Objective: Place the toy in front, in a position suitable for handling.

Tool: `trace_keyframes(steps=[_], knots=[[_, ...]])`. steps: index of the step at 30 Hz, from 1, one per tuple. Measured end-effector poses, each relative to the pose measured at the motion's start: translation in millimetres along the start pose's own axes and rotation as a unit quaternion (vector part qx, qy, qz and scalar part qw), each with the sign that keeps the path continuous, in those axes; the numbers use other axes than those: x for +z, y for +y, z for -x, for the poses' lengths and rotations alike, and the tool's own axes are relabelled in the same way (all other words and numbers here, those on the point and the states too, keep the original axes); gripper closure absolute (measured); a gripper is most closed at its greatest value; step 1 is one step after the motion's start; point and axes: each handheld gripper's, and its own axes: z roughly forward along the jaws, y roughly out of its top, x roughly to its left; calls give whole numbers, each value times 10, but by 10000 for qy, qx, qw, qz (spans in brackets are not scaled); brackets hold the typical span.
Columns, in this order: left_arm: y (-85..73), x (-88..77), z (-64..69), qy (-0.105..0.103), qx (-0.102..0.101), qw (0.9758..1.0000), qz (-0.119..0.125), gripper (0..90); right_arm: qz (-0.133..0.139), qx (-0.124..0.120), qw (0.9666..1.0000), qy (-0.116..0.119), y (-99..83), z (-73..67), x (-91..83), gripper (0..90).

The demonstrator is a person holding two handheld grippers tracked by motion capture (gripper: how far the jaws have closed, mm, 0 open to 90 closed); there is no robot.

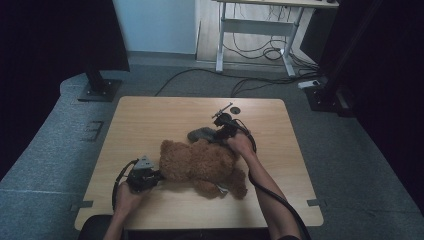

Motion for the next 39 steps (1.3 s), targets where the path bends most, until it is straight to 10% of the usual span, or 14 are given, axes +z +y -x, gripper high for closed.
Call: trace_keyframes(steps=[19,39], knots=[[6,-6,10,23,29,10000,13,783,867,-590,9944,114,404,-472,-739,791],[5,-8,15,18,38,10000,-12,783,469,-1370,9857,867,873,-1390,-55,791]])
